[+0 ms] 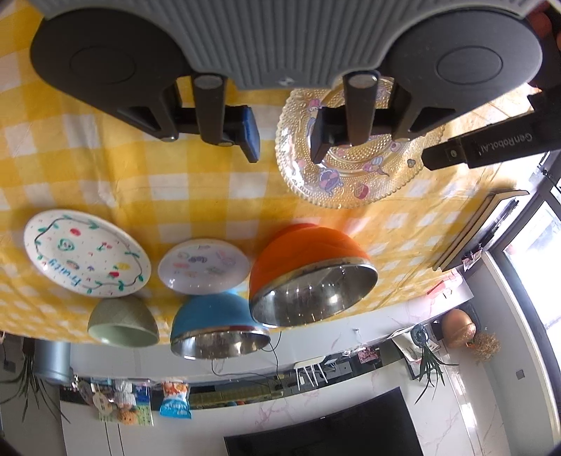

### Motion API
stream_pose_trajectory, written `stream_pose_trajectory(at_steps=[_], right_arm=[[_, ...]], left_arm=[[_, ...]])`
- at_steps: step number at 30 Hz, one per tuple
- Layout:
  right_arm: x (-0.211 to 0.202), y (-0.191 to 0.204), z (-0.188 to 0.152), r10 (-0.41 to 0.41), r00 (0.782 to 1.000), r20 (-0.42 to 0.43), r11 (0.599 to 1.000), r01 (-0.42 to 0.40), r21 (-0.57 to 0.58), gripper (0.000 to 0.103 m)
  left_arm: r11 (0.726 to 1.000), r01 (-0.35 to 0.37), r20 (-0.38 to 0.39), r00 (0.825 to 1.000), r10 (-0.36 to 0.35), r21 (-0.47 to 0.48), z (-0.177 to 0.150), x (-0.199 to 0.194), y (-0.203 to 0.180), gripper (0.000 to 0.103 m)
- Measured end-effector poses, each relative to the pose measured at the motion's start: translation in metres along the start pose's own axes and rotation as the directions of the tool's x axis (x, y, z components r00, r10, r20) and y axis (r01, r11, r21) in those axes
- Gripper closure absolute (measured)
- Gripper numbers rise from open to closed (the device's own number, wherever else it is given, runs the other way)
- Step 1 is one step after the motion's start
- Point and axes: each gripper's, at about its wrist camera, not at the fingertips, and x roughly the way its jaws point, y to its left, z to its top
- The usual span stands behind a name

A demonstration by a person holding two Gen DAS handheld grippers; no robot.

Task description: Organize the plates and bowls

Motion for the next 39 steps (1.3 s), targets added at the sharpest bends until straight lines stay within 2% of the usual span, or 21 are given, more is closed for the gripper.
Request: stream_pose_trajectory(at_steps=[13, 18, 20, 28, 30, 39], right_arm=[[-0.039, -0.025, 0.000, -0.107, 0.988, 0.109, 0.994, 0.108, -0.005, 0.067], [-0.054, -0.044, 0.002, -0.120, 0.988, 0.098, 0.993, 0.118, 0.022, 0.059], [-0.060, -0.054, 0.000, -0.130, 0.987, 0.095, 0.991, 0.128, 0.037, 0.054], [-0.075, -0.088, -0.001, -0.190, 0.977, 0.094, 0.980, 0.183, 0.080, 0.050], [-0.077, -0.096, -0.001, -0.205, 0.974, 0.100, 0.976, 0.196, 0.093, 0.046], [-0.081, -0.130, 0.007, -0.243, 0.963, 0.119, 0.963, 0.224, 0.152, 0.034]], left_arm=[[0.995, 0.042, 0.022, 0.999, -0.044, 0.093, 0.001, -0.025, -0.050, 0.037], [0.989, 0.071, 0.004, 0.997, -0.073, 0.133, -0.006, -0.028, -0.074, 0.029], [0.986, 0.080, -0.008, 0.997, -0.080, 0.143, -0.009, -0.029, -0.082, 0.028], [0.976, 0.096, -0.041, 0.995, -0.090, 0.194, -0.018, -0.027, -0.115, 0.028], [0.973, 0.104, -0.047, 0.994, -0.096, 0.206, -0.019, -0.025, -0.124, 0.028], [0.953, 0.191, -0.071, 0.981, -0.179, 0.233, -0.017, -0.005, -0.162, 0.027]])
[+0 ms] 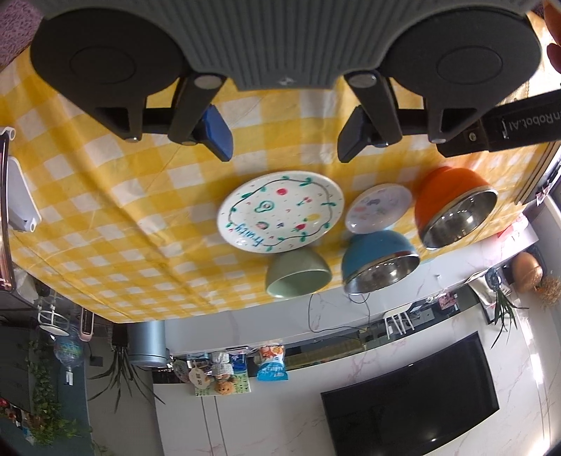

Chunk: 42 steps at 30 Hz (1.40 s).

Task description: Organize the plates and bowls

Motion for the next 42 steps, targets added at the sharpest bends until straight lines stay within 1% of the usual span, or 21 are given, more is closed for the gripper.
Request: stream_pose_trajectory(at_steps=[8, 11, 13, 14, 19, 20, 22, 24, 25, 28, 30, 35, 39, 41, 42], right_arm=[[0.021, -0.022, 0.014, -0.051, 0.999, 0.009, 0.998, 0.051, 0.021, 0.034], [0.031, -0.026, 0.021, -0.047, 0.999, 0.021, 0.999, 0.047, 0.015, 0.034], [0.038, -0.028, 0.026, -0.051, 0.998, 0.026, 0.999, 0.051, 0.016, 0.034], [0.041, -0.030, 0.028, -0.050, 0.998, 0.028, 0.999, 0.049, 0.021, 0.035], [0.060, -0.038, 0.038, -0.056, 0.998, 0.031, 0.997, 0.055, 0.048, 0.045], [0.064, -0.040, 0.039, -0.054, 0.998, 0.028, 0.997, 0.053, 0.054, 0.050], [0.073, -0.045, 0.042, -0.052, 0.998, 0.020, 0.996, 0.051, 0.070, 0.052], [0.082, -0.049, 0.045, -0.047, 0.999, 0.010, 0.995, 0.046, 0.085, 0.057], [0.087, -0.051, 0.046, -0.040, 0.999, 0.003, 0.994, 0.039, 0.099, 0.057], [0.100, -0.059, 0.049, -0.003, 1.000, -0.019, 0.990, 0.005, 0.140, 0.063], [0.106, -0.063, 0.050, 0.016, 0.999, -0.034, 0.988, -0.010, 0.155, 0.069], [0.118, -0.073, 0.051, 0.048, 0.997, -0.056, 0.976, -0.035, 0.215, 0.076], [0.121, -0.075, 0.050, 0.060, 0.997, -0.045, 0.972, -0.048, 0.231, 0.079], [0.122, -0.076, 0.050, 0.063, 0.997, -0.039, 0.970, -0.052, 0.237, 0.080], [0.122, -0.077, 0.050, 0.064, 0.997, -0.036, 0.970, -0.054, 0.239, 0.081]], left_arm=[[0.999, 0.046, 0.000, 0.999, -0.046, -0.007, 0.014, 0.034, -0.012, 0.027], [0.997, 0.073, 0.002, 0.997, -0.073, -0.025, 0.019, 0.048, -0.015, 0.027], [0.995, 0.096, -0.003, 0.995, -0.096, -0.039, 0.023, 0.058, -0.016, 0.029], [0.994, 0.101, -0.011, 0.995, -0.101, -0.045, 0.024, 0.063, -0.016, 0.032], [0.991, 0.111, -0.036, 0.993, -0.114, -0.078, 0.028, 0.088, -0.015, 0.043], [0.990, 0.112, -0.041, 0.992, -0.116, -0.083, 0.028, 0.093, -0.014, 0.044], [0.989, 0.113, -0.044, 0.992, -0.117, -0.095, 0.029, 0.101, -0.014, 0.045], [0.988, 0.114, -0.047, 0.992, -0.119, -0.103, 0.029, 0.108, -0.015, 0.046], [0.987, 0.115, -0.049, 0.991, -0.121, -0.108, 0.029, 0.111, -0.014, 0.047], [0.985, 0.119, -0.054, 0.990, -0.127, -0.126, 0.029, 0.119, -0.013, 0.048], [0.984, 0.123, -0.057, 0.990, -0.131, -0.131, 0.029, 0.122, -0.013, 0.053], [0.982, 0.132, -0.058, 0.988, -0.141, -0.135, 0.029, 0.128, -0.014, 0.058], [0.979, 0.151, -0.053, 0.986, -0.159, -0.135, 0.030, 0.131, -0.015, 0.068], [0.979, 0.151, -0.043, 0.987, -0.158, -0.136, 0.030, 0.134, -0.016, 0.069], [0.979, 0.152, -0.040, 0.987, -0.158, -0.137, 0.030, 0.134, -0.017, 0.071]])
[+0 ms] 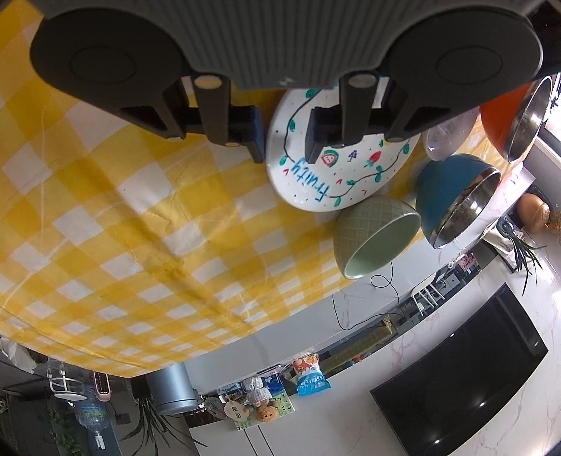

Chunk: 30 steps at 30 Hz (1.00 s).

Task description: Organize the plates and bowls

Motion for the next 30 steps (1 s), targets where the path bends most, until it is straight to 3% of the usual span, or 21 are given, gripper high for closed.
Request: stream_pose_trajectory(at_steps=[6, 11, 24, 30], right_arm=[[0.002, -0.005, 0.001, 0.005, 1.000, 0.013, 1.000, -0.006, 0.021, 0.087], [-0.001, -0.004, 0.000, -0.014, 1.000, 0.011, 1.000, 0.013, 0.015, 0.094], [-0.047, -0.001, -0.030, -0.016, 0.998, -0.055, 0.999, 0.018, 0.037, 0.094], [-0.055, 0.004, -0.043, -0.028, 0.998, -0.047, 0.999, 0.027, -0.017, 0.092]], left_arm=[[1.000, -0.015, 0.005, 1.000, 0.015, -0.006, 0.000, 0.001, 0.002, 0.083], [0.999, -0.034, 0.015, 0.999, 0.034, 0.025, -0.004, -0.005, -0.002, 0.084], [0.999, -0.026, -0.028, 0.999, 0.027, 0.042, -0.033, -0.049, 0.006, 0.084], [0.998, -0.028, -0.029, 0.999, 0.030, 0.050, -0.038, -0.052, 0.009, 0.084]])
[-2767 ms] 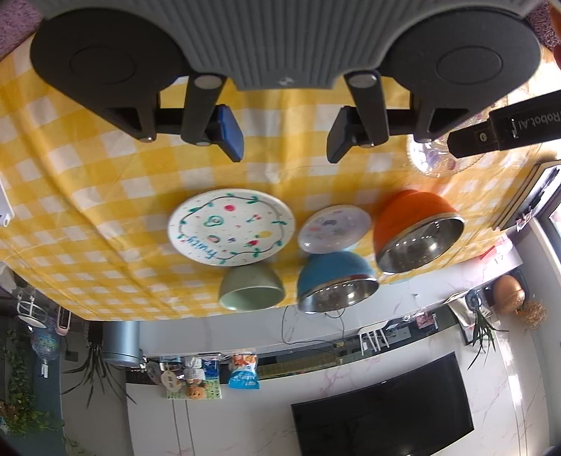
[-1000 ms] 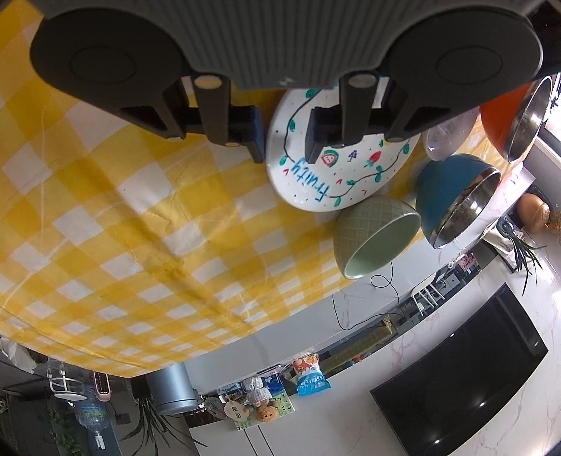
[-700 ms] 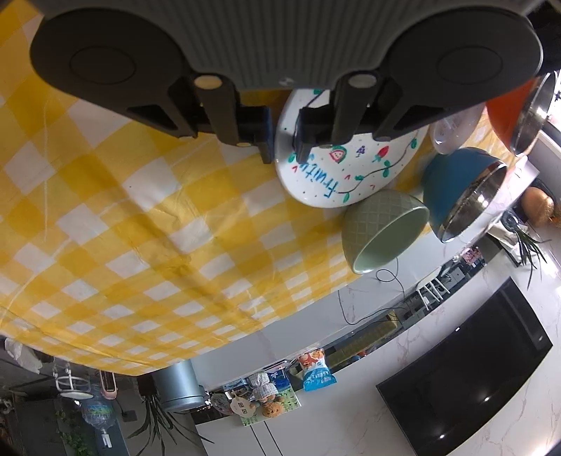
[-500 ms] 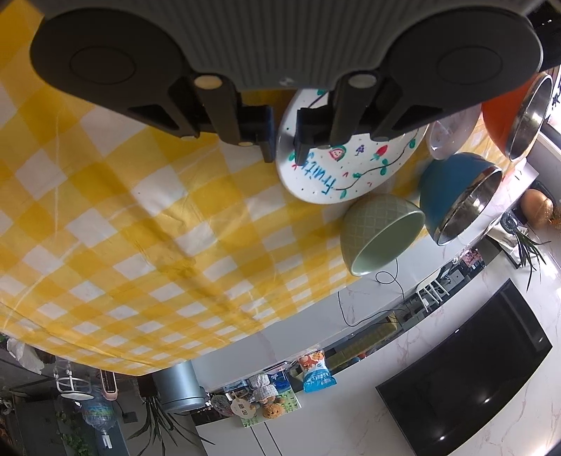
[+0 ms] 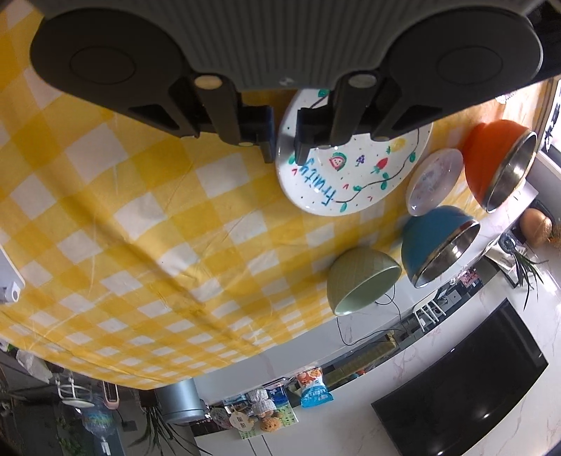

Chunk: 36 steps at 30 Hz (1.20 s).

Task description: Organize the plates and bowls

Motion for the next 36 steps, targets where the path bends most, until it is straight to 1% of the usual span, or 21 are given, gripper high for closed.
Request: stream_pose_trajectory(at_steps=[1, 2, 3, 4, 5, 8, 11, 16, 17, 19, 21, 27, 30, 36], right_arm=[[0.000, 0.000, 0.000, 0.006, 1.000, 0.002, 1.000, -0.006, -0.001, 0.091], [0.000, -0.002, 0.001, 0.014, 1.000, 0.005, 1.000, -0.014, 0.003, 0.090], [-0.001, -0.003, 0.001, 0.015, 1.000, 0.018, 1.000, -0.015, 0.008, 0.084], [-0.002, -0.005, 0.002, 0.009, 1.000, 0.030, 1.000, -0.009, 0.007, 0.076], [-0.002, -0.005, 0.003, 0.005, 0.999, 0.042, 1.000, -0.005, -0.001, 0.071], [0.003, -0.010, 0.006, 0.031, 0.998, 0.048, 1.000, -0.031, -0.004, 0.071], [0.009, -0.013, 0.007, 0.056, 0.997, 0.051, 0.998, -0.057, 0.013, 0.078], [0.010, -0.013, 0.005, 0.069, 0.995, 0.066, 0.998, -0.069, -0.002, 0.082], [0.011, -0.013, 0.004, 0.069, 0.995, 0.070, 0.998, -0.069, -0.003, 0.084], [0.012, -0.013, 0.003, 0.079, 0.995, 0.065, 0.997, -0.079, 0.005, 0.093], [0.012, -0.013, 0.002, 0.080, 0.995, 0.066, 0.997, -0.081, 0.012, 0.093], [0.010, -0.013, 0.003, 0.084, 0.995, 0.056, 0.996, -0.086, 0.035, 0.094], [0.006, -0.009, 0.002, 0.083, 0.995, 0.059, 0.996, -0.085, 0.027, 0.094], [-0.003, 0.001, -0.001, 0.115, 0.992, 0.050, 0.993, -0.116, 0.028, 0.094]], left_arm=[[1.000, -0.004, -0.001, 1.000, 0.004, 0.002, 0.001, 0.000, 0.000, 0.083], [1.000, -0.014, 0.003, 1.000, 0.014, 0.002, 0.001, 0.000, 0.000, 0.078], [1.000, -0.020, 0.010, 1.000, 0.020, 0.001, 0.001, 0.000, 0.000, 0.075], [1.000, -0.025, 0.019, 1.000, 0.025, -0.001, 0.002, 0.001, 0.001, 0.075], [1.000, -0.029, 0.026, 0.999, 0.029, -0.004, 0.002, 0.002, 0.002, 0.075], [1.000, -0.019, 0.042, 0.999, 0.020, -0.013, 0.004, 0.007, 0.005, 0.075], [1.000, -0.004, 0.058, 0.998, 0.004, -0.008, 0.003, 0.011, 0.004, 0.075], [0.999, -0.011, 0.089, 0.996, 0.008, 0.034, -0.002, 0.012, -0.003, 0.076], [0.999, -0.015, 0.094, 0.996, 0.012, 0.035, -0.003, 0.012, -0.004, 0.077], [0.999, -0.020, 0.098, 0.995, 0.016, 0.033, -0.004, 0.011, -0.003, 0.079], [0.999, -0.023, 0.097, 0.995, 0.020, 0.031, -0.003, 0.010, -0.003, 0.083], [0.999, -0.014, 0.101, 0.995, 0.011, 0.030, -0.002, 0.003, -0.001, 0.083], [1.000, -0.008, 0.103, 0.995, 0.006, 0.022, -0.002, -0.004, 0.002, 0.083], [1.000, -0.023, 0.113, 0.993, 0.022, 0.012, -0.003, -0.024, 0.010, 0.083]])
